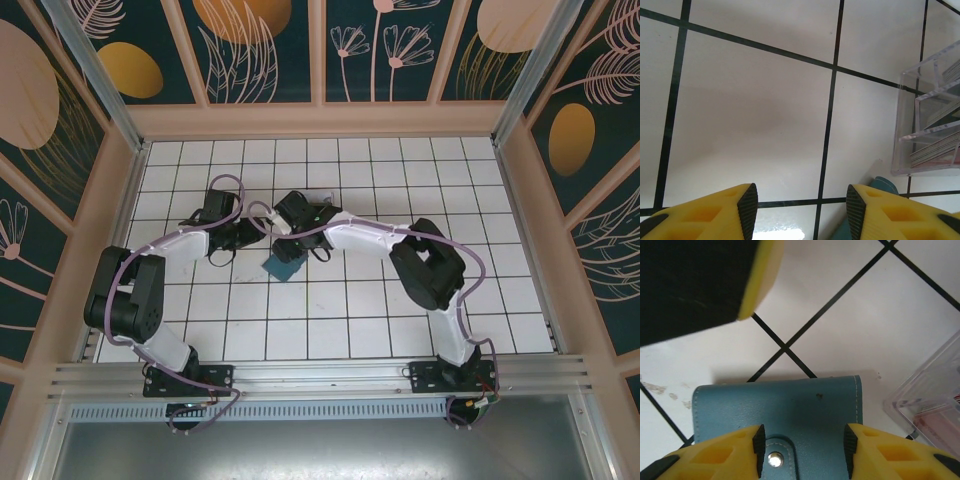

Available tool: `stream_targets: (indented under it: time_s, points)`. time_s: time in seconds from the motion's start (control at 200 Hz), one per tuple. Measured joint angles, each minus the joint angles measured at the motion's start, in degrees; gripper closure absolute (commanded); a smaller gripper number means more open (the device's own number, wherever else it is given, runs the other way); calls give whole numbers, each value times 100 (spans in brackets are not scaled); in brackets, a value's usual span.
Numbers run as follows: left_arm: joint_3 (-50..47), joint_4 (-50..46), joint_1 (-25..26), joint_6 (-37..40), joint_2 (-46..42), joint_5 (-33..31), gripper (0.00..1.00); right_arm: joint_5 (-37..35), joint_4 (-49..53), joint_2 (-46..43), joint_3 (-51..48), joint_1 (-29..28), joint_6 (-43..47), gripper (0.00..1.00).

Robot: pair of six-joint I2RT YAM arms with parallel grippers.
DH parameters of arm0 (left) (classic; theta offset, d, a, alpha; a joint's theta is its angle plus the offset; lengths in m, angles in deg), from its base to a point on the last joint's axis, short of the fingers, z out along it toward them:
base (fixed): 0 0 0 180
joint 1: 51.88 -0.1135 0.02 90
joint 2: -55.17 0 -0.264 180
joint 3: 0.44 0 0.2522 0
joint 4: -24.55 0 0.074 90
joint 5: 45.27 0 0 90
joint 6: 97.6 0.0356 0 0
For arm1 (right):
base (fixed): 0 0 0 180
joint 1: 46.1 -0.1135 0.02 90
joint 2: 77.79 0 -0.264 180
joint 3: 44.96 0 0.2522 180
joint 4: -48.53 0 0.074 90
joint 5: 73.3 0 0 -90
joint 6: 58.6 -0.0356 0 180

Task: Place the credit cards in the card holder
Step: Open the button on the card holder.

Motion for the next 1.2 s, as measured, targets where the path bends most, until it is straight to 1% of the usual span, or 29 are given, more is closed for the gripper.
stream_targets:
  time_s: [0.195,0.36,0.42,0.47,0.525,0.576,0.601,0.636,0.671,0.696,0.791,0.911,1.006,1.111,1.196]
  points:
    - [-7,2,0,0,-42,11,47,46,35,-9,-55,-103,-4,54]
    - [-28,13,0,0,-111,26,47,66,35,20,-341,-129,-24,55]
    - [-44,24,0,0,-111,50,46,57,33,92,-369,-133,-37,57]
    - [-61,24,0,0,-111,74,46,31,-11,129,-363,-133,-48,63]
    - [-87,31,0,0,-111,118,46,2,-28,138,-343,-138,-39,78]
    - [-116,39,0,0,-111,153,46,-28,-57,164,-317,-151,-68,85]
    - [-131,42,0,-2,-111,173,46,-63,-68,168,-306,-160,-83,92]
    - [-155,48,0,-2,-111,201,45,-103,-92,168,-302,-173,-68,96]
    - [-186,50,0,-2,-114,249,45,-140,-118,166,-302,-177,-63,97]
    - [-210,59,0,-4,-116,295,45,-142,-133,166,-302,-177,-57,100]
    - [-343,162,0,-26,-116,531,44,-184,-348,120,-380,-173,-63,100]
    - [-470,210,0,-44,-155,758,44,-199,-715,-177,-789,-136,-68,100]
    - [-518,203,0,-44,-343,769,44,-129,-1043,-601,-1180,-33,-81,100]
    - [-518,214,0,-46,-686,765,45,55,-1665,-1226,-1655,105,-85,100]
    - [-533,284,0,-66,-929,796,43,247,-2186,-1631,-1917,199,-85,100]
